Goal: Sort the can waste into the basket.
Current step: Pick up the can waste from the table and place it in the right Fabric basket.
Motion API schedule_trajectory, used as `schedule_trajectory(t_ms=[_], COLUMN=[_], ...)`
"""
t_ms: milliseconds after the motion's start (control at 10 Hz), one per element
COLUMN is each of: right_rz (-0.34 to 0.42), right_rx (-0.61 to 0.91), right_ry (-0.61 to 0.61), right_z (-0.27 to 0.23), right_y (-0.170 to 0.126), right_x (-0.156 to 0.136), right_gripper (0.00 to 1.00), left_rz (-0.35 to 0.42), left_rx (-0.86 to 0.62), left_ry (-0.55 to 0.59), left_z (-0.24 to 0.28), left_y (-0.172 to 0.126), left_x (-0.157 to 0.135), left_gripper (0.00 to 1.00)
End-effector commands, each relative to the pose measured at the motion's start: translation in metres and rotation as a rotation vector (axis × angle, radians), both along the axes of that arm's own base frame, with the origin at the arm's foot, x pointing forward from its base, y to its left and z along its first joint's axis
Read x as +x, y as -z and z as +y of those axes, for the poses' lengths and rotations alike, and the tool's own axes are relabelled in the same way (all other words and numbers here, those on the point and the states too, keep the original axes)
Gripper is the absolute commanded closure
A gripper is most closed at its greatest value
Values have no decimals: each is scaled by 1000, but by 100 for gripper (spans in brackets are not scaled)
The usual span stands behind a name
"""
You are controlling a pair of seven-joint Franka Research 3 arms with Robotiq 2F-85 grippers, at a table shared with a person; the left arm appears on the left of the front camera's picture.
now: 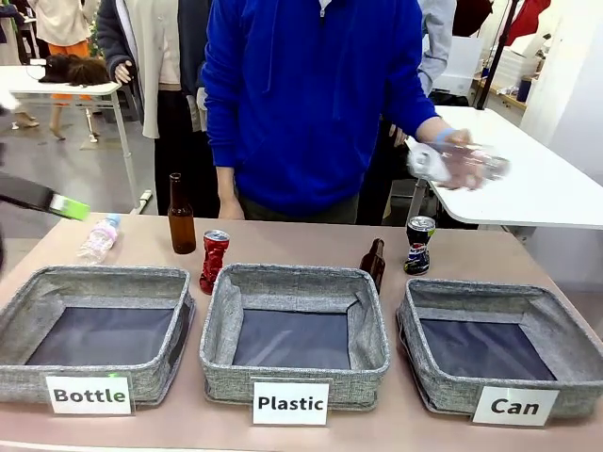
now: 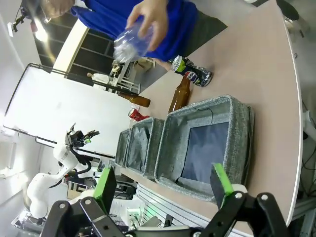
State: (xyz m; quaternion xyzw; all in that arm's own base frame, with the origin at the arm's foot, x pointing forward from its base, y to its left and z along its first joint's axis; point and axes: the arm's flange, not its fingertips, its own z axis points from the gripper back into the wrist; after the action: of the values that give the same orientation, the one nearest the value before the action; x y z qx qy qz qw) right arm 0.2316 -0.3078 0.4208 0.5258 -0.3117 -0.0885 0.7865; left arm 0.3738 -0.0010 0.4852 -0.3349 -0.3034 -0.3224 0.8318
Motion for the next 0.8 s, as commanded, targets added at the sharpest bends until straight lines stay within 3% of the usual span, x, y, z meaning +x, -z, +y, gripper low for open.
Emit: schedule_trajectory(t_ms=[0, 100, 200, 300, 400, 500, 600, 700], right_rz=[-44, -44, -44, -44, -44, -44, -44, -44], right_rx=[1, 1, 1, 1, 1, 1, 1, 1], right_ry=[-1, -1, -1, -1, -1, -1, -1, -1], right_z=[-3, -3, -3, -3, -3, -3, -3, -3], right_y=[-1, -1, -1, -1, -1, -1, -1, -1], right_x=[2, 2, 2, 2, 2, 2, 2, 2], right_gripper=[0, 0, 0, 0, 0, 0, 0, 0], left_rz=[-161, -180, -190, 80, -148, -88, -111, -121], left_rx=[132, 135, 138, 169, 162, 180, 214, 185], left_ry=[167, 216, 137, -153, 190, 77, 76, 66], left_z=[-28, -44, -57, -58, -65, -63, -64, -68], left_y=[18, 25, 29, 26, 18, 29, 31, 42], left_x=[20, 30, 43, 45, 23, 35, 35, 54], left_gripper=[0, 0, 0, 0, 0, 0, 0, 0])
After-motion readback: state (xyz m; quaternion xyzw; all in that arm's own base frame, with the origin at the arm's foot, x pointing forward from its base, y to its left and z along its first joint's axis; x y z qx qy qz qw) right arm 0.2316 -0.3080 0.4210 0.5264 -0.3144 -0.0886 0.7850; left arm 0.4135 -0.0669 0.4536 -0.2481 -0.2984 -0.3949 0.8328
